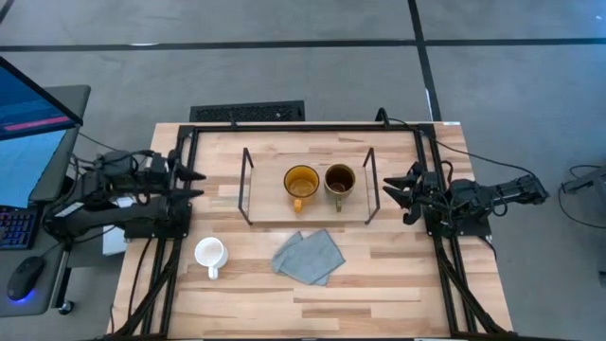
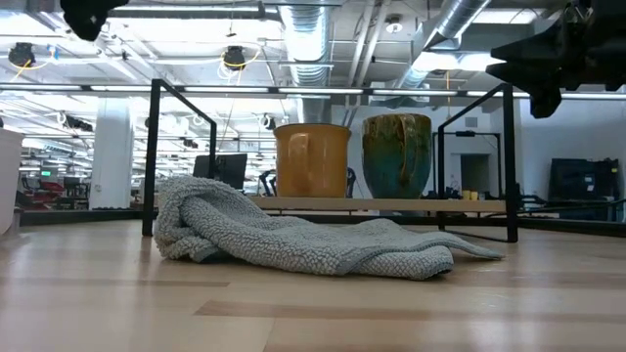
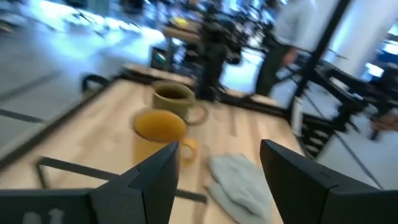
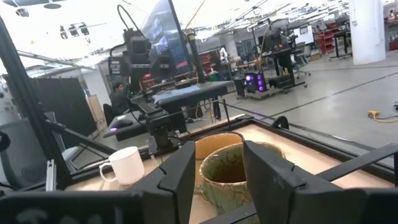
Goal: Stack small to large cups/mugs on shelf
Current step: Put the white mug on the shelf
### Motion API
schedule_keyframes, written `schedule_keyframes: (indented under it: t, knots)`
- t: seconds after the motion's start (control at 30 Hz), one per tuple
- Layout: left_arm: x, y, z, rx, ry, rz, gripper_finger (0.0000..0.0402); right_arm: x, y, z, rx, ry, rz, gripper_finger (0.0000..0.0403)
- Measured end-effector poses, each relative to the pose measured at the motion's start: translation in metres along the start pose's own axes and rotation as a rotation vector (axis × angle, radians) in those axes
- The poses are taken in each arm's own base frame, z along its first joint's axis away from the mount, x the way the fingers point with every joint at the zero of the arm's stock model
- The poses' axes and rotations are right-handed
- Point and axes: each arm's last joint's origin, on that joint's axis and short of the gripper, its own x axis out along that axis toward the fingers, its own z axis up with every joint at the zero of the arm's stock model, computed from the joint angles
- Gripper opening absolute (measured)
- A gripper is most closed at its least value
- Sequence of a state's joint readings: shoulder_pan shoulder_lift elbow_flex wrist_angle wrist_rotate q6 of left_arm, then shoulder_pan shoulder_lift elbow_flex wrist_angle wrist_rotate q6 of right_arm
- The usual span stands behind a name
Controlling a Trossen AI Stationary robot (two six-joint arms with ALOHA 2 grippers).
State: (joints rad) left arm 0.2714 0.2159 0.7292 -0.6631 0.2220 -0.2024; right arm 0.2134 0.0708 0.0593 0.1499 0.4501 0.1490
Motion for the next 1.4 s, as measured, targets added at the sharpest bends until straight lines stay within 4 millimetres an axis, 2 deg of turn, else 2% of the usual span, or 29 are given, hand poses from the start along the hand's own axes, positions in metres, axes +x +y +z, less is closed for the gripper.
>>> schedule_keyframes:
  t: [0.17, 0.3, 0.7, 0.9, 1.2, 1.4]
  knots:
    - [0.004, -0.004, -0.003, -0.101, 0.083, -0.158, 0.0215, 0.000, 0.000, 0.000, 0.000, 0.000, 0.000, 0.0154]
    - [0.008, -0.004, -0.006, -0.191, 0.162, -0.205, 0.0215, 0.000, 0.000, 0.000, 0.000, -0.001, 0.000, 0.0154]
    - [0.016, 0.002, -0.029, -0.381, 0.485, -0.123, 0.0212, 0.000, -0.002, 0.000, 0.000, -0.008, -0.055, 0.0154]
    - [0.026, 0.003, -0.035, -0.421, 0.624, -0.111, 0.0174, 0.000, -0.003, -0.001, -0.006, -0.003, -0.106, 0.0154]
    - [0.044, -0.003, -0.039, -0.404, 0.778, -0.195, 0.0113, -0.001, -0.006, -0.002, -0.020, 0.006, -0.181, 0.0154]
    - [0.055, -0.004, -0.042, -0.561, 0.860, -0.097, 0.0098, -0.001, -0.007, -0.003, -0.024, 0.006, -0.215, 0.0154]
